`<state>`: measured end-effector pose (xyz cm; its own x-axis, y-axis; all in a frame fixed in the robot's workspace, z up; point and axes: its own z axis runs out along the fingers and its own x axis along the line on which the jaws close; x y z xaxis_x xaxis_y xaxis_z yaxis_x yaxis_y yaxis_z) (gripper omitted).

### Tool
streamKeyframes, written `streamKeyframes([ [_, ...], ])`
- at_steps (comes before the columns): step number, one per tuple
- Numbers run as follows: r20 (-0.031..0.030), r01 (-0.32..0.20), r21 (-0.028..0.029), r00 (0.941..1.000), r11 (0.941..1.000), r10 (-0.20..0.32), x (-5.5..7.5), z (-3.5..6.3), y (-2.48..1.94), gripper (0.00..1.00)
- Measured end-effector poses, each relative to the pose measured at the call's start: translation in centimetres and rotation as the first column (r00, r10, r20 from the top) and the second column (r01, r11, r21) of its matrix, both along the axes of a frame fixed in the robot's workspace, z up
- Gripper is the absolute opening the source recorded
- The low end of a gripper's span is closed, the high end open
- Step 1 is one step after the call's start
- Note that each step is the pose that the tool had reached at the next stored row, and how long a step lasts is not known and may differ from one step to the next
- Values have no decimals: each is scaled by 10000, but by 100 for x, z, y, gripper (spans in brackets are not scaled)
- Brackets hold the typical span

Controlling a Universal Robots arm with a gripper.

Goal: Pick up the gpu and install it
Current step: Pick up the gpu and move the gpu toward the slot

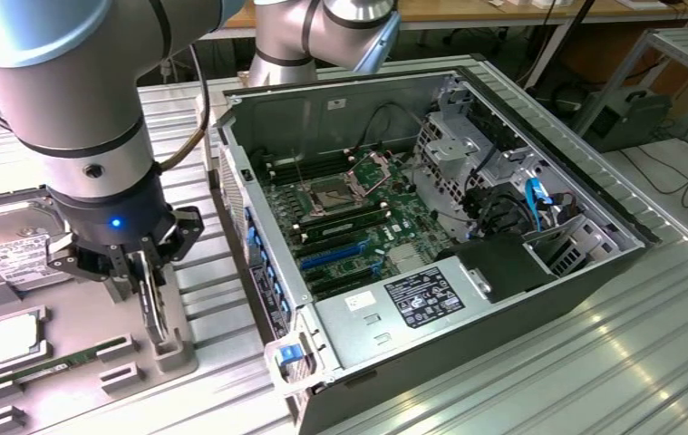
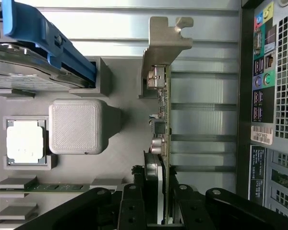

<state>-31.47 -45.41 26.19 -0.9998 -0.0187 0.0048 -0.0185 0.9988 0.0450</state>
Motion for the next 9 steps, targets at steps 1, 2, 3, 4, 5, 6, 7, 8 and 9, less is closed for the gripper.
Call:
streamKeyframes([
  [1, 0, -1, 1, 10000, 10000, 1, 0, 3, 0, 28],
  [2, -2, -6, -2, 10000, 10000, 6, 0, 10, 0, 28],
  [3, -1, -16, 0, 10000, 10000, 16, 0, 13, 0, 28],
  [4, 0, -36, 1, 10000, 10000, 36, 0, 18, 0, 28],
  [5, 1, -52, 2, 10000, 10000, 52, 0, 21, 0, 28],
  [6, 0, -64, 1, 10000, 10000, 64, 0, 25, 0, 28],
  [7, -1, -78, 0, 10000, 10000, 78, -1, 31, 0, 28],
  [8, -1, -92, 1, 10000, 10000, 92, -1, 46, 0, 28],
  [9, -1, -95, 1, 10000, 10000, 95, -1, 54, 0, 28],
])
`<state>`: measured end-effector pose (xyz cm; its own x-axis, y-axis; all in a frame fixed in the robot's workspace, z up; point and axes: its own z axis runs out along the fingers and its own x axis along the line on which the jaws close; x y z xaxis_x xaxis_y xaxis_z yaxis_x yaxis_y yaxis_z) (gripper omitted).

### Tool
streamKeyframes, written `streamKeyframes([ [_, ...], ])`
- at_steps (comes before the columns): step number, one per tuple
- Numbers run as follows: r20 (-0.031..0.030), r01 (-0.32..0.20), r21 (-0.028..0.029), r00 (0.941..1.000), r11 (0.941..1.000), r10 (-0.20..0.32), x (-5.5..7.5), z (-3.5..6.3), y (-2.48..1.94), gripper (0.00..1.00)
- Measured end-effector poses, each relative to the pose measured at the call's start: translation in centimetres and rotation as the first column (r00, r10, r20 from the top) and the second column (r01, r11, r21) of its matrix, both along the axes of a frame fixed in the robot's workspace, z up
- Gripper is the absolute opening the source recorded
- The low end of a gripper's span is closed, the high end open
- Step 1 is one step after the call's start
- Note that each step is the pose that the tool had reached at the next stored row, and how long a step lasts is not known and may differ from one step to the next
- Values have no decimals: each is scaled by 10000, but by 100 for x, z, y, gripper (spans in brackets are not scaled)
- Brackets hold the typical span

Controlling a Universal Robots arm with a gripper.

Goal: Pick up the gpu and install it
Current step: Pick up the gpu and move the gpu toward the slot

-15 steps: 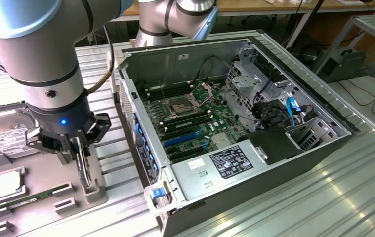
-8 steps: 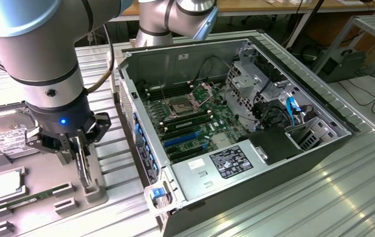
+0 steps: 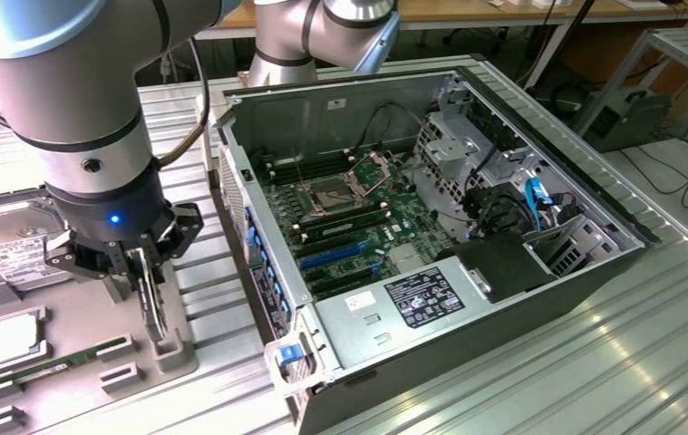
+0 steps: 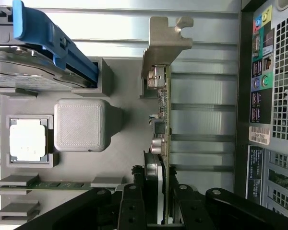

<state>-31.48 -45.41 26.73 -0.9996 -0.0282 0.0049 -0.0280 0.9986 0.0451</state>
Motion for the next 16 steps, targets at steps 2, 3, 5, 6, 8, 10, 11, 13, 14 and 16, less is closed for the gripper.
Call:
streamKeyframes([
  [2, 3, -5, 2, 10000, 10000, 5, 0, 7, 0, 28],
  [3, 3, -8, 2, 10000, 10000, 8, 0, 9, 0, 28],
  [5, 1, -16, 1, 10000, 10000, 16, 0, 15, 0, 28],
  [6, 0, -20, 0, 10000, 10000, 20, 0, 18, 0, 28],
  [8, 1, -24, 1, 10000, 10000, 24, 0, 22, 0, 28],
  [10, 0, -28, 0, 10000, 10000, 28, 0, 27, 0, 28],
  [11, 0, -30, 0, 10000, 10000, 30, 0, 29, 0, 28],
  [13, 0, -47, 0, 10000, 10000, 47, 0, 37, 0, 28],
  [14, 1, -50, 0, 10000, 10000, 50, 0, 37, 0, 28],
  [16, 0, -56, 0, 10000, 10000, 56, 0, 40, 0, 28],
])
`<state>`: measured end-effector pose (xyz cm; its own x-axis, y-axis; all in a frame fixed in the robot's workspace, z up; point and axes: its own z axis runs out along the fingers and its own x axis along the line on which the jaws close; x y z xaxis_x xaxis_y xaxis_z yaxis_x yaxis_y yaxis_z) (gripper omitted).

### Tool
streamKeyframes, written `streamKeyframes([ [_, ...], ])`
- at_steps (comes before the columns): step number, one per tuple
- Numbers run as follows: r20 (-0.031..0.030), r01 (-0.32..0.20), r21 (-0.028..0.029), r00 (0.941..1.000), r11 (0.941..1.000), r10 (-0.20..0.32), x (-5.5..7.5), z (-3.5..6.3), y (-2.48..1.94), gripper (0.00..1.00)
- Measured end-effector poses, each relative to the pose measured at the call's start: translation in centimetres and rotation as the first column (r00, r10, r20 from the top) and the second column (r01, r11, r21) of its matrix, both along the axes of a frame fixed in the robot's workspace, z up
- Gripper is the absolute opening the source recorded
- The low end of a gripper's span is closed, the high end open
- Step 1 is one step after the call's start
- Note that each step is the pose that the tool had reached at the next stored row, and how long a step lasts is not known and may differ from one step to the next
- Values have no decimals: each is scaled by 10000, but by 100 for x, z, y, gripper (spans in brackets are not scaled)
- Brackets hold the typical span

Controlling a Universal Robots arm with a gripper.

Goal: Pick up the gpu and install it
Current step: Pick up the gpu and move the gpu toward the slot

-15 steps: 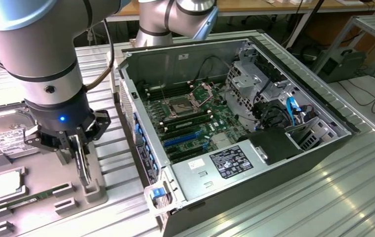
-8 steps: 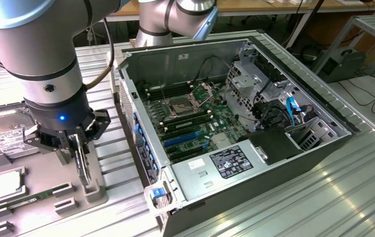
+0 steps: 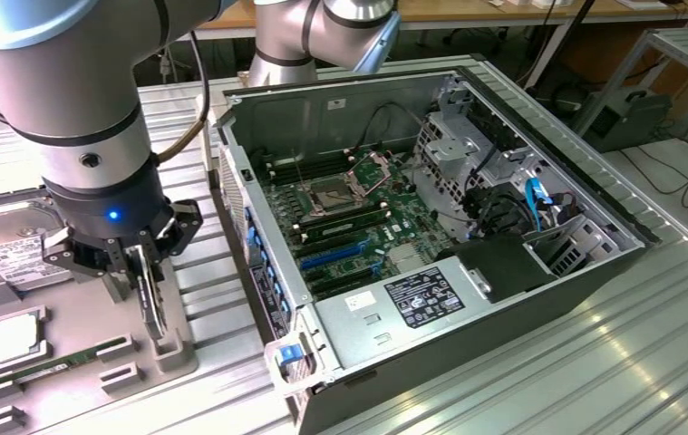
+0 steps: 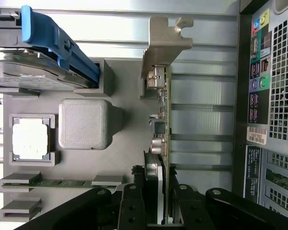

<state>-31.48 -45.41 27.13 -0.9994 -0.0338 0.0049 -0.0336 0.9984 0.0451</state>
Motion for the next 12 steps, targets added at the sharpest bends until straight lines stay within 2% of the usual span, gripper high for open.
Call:
streamKeyframes([
  [8, 0, -15, 0, 10000, 10000, 15, 0, 18, 0, 28],
  [12, 0, -27, 0, 10000, 10000, 27, 0, 128, 0, 28],
])
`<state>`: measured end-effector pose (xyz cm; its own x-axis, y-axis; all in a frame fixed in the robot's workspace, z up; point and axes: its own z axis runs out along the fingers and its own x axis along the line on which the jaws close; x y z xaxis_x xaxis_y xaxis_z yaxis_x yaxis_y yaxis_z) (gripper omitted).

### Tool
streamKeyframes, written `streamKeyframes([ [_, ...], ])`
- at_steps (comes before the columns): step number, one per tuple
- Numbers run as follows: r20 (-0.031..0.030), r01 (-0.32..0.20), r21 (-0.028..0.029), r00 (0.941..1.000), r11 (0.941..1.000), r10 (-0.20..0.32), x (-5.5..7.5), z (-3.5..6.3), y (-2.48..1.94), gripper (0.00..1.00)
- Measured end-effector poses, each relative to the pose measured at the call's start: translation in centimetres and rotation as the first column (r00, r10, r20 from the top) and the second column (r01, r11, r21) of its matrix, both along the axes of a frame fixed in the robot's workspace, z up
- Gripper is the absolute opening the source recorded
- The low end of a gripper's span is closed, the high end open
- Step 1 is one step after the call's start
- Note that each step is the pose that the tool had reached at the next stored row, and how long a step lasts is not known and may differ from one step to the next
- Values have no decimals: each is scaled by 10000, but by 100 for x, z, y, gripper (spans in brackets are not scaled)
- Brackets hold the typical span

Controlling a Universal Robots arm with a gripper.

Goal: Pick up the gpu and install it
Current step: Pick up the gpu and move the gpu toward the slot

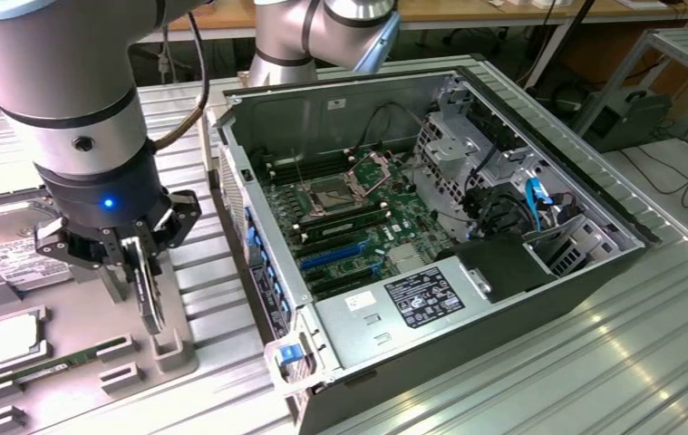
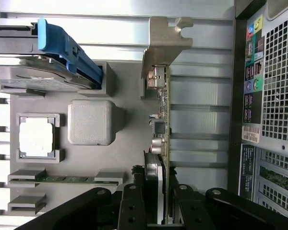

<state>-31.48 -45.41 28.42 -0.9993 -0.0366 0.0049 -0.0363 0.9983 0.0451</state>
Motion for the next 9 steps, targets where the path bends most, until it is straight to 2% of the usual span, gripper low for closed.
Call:
streamKeyframes([
  [6, 0, -11, 0, 10000, 10000, 11, 0, 272, 0, 28],
  [9, 2, -44, 67, 10000, 10000, 44, 0, 344, 0, 28],
])
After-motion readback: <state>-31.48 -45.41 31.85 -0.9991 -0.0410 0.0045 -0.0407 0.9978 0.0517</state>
